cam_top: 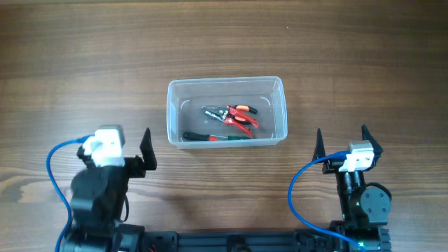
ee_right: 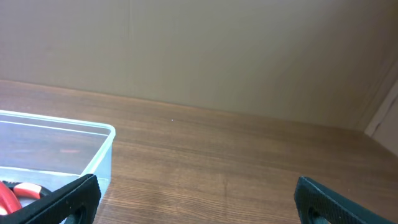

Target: Pack container

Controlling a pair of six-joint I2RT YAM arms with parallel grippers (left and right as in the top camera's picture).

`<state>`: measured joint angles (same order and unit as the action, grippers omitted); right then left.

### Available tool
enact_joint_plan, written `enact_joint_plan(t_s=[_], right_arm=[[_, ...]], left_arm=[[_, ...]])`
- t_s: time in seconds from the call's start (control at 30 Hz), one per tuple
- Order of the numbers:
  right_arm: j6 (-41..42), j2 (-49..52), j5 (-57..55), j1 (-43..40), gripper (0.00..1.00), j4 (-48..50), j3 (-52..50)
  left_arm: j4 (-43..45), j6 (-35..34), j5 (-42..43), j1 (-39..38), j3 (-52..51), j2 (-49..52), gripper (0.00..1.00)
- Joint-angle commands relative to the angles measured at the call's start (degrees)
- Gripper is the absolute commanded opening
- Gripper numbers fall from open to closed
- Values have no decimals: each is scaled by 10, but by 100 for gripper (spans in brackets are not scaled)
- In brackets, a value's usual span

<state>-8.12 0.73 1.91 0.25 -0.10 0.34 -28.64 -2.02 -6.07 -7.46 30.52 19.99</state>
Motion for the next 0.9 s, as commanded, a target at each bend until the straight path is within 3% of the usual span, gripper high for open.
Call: enact_joint_plan(t_s=[0.0, 0.13, 0.27, 0.4, 0.57, 0.87], right_arm=[[10, -5, 9, 2, 100, 3, 0], [9, -5, 9, 2, 100, 2, 0], [10, -5, 9, 2, 100, 3, 0], [10, -5, 9, 2, 100, 2, 0], [9, -5, 9, 2, 100, 3, 0], [10, -5, 9, 2, 100, 3, 0]], left_arm=[[82, -53, 17, 2, -75, -76, 100], [245, -60, 15, 19, -177, -121, 100], [337, -60, 5, 38, -252, -160, 100], [335, -62, 3, 61, -302, -198, 100], [246, -64, 14, 62, -302, -198, 100], [247, -59, 24, 62, -302, -196, 100]])
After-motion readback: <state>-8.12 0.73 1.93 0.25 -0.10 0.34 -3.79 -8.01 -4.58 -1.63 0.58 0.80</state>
